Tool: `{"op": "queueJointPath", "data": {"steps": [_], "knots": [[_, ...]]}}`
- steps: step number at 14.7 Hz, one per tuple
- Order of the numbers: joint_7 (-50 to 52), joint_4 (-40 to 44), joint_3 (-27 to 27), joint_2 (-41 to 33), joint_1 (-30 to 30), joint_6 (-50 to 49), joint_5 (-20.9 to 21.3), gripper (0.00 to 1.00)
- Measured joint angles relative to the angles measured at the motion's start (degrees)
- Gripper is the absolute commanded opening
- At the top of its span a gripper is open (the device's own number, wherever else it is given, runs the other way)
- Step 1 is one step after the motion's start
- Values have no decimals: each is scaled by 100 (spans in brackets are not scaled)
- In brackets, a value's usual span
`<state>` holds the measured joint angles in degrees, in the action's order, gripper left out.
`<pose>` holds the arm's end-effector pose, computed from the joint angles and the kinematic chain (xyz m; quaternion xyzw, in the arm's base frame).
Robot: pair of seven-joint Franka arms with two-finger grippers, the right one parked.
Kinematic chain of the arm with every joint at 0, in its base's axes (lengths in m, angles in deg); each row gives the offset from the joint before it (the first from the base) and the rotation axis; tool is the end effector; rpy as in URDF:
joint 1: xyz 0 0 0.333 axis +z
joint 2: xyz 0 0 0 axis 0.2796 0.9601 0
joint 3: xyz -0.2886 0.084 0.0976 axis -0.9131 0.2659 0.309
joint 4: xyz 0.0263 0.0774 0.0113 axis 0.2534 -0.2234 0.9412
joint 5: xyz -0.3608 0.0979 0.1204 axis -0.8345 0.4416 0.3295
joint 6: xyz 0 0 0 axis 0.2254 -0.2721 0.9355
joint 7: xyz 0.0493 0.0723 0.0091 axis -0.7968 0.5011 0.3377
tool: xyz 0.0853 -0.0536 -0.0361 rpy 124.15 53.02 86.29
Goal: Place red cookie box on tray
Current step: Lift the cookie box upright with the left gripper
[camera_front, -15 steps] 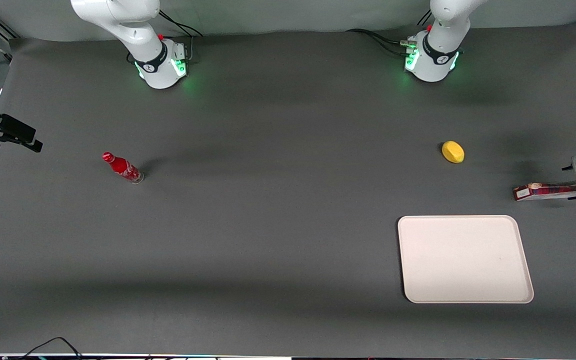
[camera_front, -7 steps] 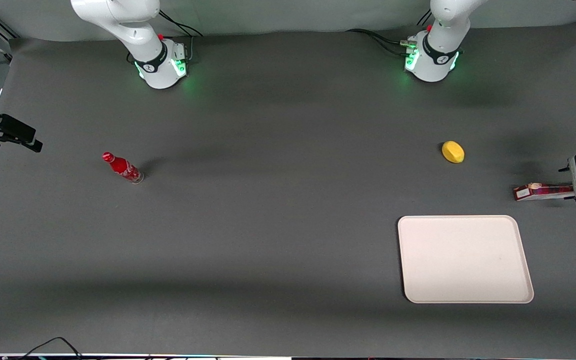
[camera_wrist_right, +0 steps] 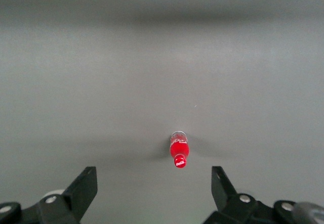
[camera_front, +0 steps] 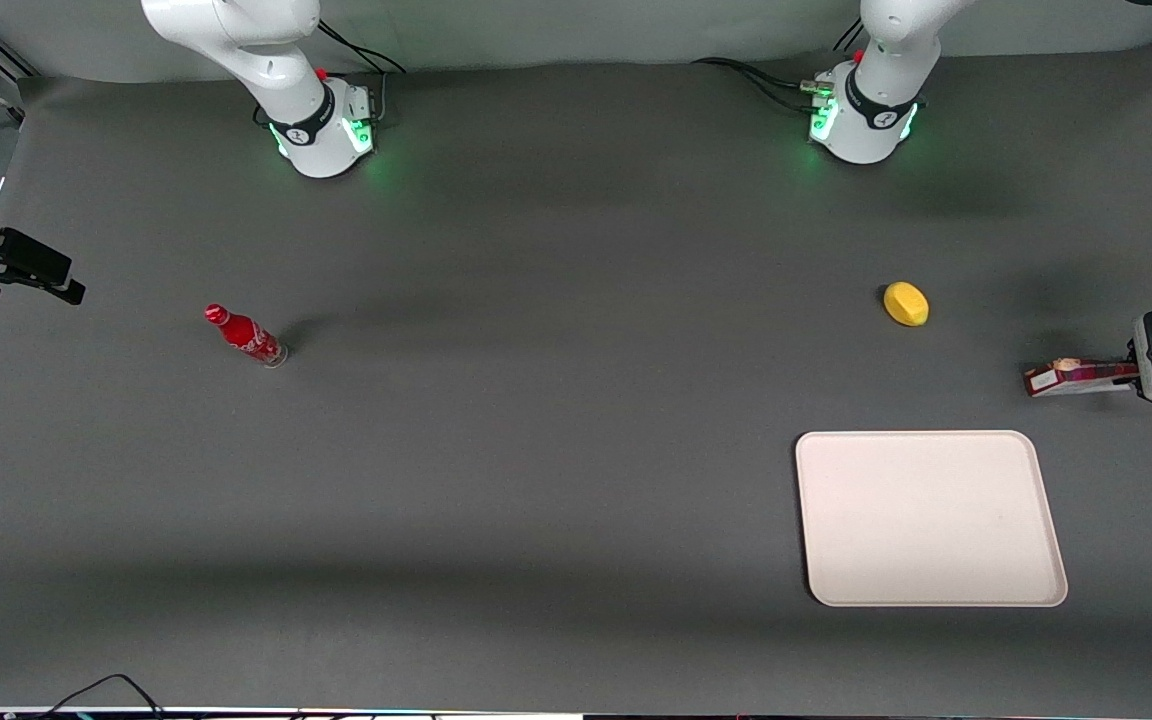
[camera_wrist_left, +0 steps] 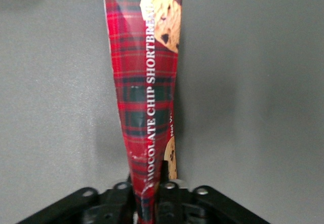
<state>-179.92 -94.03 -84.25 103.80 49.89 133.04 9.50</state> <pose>0.5382 0.3305 0.2162 0.7152 -0.6950 -0.0468 0.0578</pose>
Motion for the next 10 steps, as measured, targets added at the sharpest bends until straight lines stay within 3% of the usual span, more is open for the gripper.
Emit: {"op": "queueJointPath", "data": {"steps": [7,10], "knots": [[128,634,-79,-74,-5,-649,-48,0],[989,953,-223,-523,-29,-1352,-62,0]]}}
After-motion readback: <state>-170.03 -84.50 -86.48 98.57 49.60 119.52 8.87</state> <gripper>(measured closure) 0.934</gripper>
